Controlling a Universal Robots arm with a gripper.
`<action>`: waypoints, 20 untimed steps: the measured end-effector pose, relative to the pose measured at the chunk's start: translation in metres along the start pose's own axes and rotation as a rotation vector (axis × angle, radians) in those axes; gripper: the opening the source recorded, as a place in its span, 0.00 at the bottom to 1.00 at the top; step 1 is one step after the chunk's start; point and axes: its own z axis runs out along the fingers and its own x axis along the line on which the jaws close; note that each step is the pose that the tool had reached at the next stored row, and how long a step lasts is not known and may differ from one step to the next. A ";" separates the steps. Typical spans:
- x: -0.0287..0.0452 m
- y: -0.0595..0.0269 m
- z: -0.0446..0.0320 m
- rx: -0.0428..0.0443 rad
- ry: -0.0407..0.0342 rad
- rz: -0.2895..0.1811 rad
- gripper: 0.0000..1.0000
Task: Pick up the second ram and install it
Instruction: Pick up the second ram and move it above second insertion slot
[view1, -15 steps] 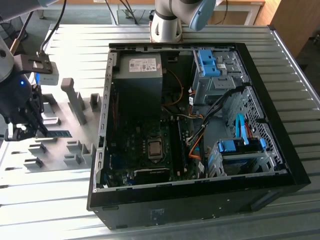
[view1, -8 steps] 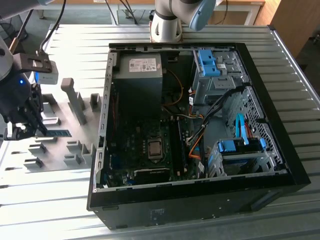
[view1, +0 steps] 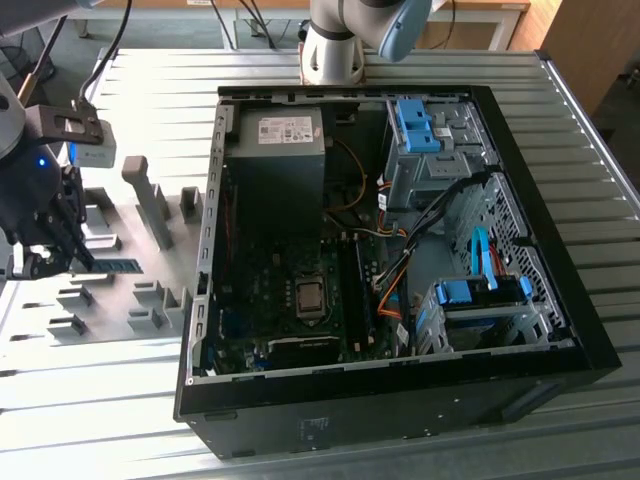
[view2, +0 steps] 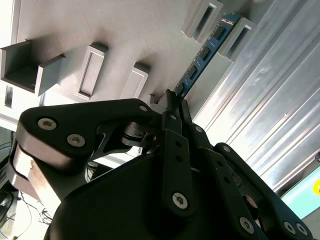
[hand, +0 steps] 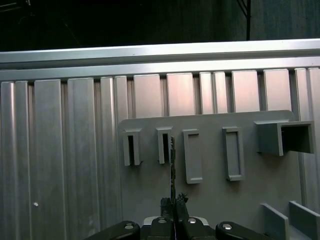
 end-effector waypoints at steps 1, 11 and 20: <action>0.0000 0.0000 0.0000 0.0000 -0.0001 0.000 0.14; 0.0000 0.0000 0.0000 -0.0016 0.0020 -0.058 0.14; -0.0003 0.0003 -0.0100 -0.0015 0.0020 -0.058 0.14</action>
